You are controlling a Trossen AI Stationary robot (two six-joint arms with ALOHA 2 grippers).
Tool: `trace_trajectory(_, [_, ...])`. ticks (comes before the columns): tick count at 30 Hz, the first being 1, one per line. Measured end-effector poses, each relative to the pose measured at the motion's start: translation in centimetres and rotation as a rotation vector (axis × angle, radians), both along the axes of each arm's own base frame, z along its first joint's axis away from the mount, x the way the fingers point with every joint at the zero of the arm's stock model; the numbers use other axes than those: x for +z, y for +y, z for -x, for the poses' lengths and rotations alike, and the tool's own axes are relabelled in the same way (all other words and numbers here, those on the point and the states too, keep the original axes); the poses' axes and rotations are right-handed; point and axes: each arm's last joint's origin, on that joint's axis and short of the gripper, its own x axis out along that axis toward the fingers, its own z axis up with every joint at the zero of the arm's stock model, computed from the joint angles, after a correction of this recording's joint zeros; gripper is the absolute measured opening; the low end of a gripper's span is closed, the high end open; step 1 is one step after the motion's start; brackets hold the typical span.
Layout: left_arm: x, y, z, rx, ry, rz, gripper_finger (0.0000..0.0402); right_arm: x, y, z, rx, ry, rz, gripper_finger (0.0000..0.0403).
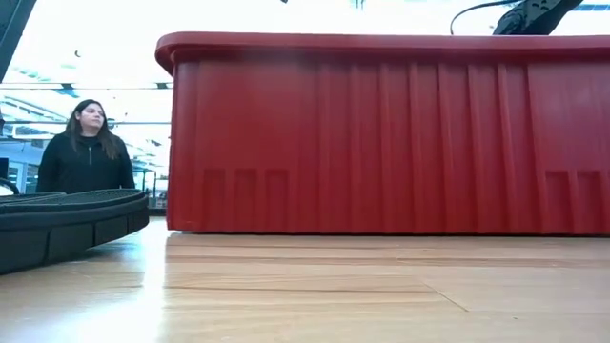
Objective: Pick and place slides into bin
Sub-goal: Put the black slide into the red container, then adjust the red container
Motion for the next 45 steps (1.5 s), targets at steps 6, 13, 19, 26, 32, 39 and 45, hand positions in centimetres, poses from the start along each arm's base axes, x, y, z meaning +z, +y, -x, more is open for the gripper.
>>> trace_trajectory(6, [0.0,0.0,0.0,0.0,0.0,0.001,0.0161,1.0,-0.8,-0.2,-0.071,0.023,0.077,0.0074])
trace_trajectory(13, [0.0,0.0,0.0,-0.001,0.002,0.005,0.0161,1.4,-1.5,-0.5,-0.131,0.037,0.154,0.0101])
trace_trajectory(19, [-0.1,-0.1,0.0,-0.008,0.008,0.009,0.0161,1.6,-1.5,-0.4,-0.158,0.053,0.176,0.0113])
trace_trajectory(26, [-0.3,-0.1,0.1,-0.019,0.03,0.008,0.0161,4.1,-1.6,-0.4,-0.196,0.007,0.279,0.0154])
trace_trajectory(32, [-1.3,-0.6,0.6,-0.083,0.133,0.081,0.0146,7.1,-1.6,-0.4,-0.262,-0.112,0.387,0.0182])
trace_trajectory(39, [-4.3,-0.9,0.7,-0.072,0.33,0.098,0.0081,9.7,-0.8,-0.5,-0.29,-0.304,0.364,0.0116])
trace_trajectory(45, [-8.7,0.5,0.3,-0.021,0.456,0.149,0.0008,11.0,-0.2,-0.7,-0.313,-0.435,0.365,0.0009])
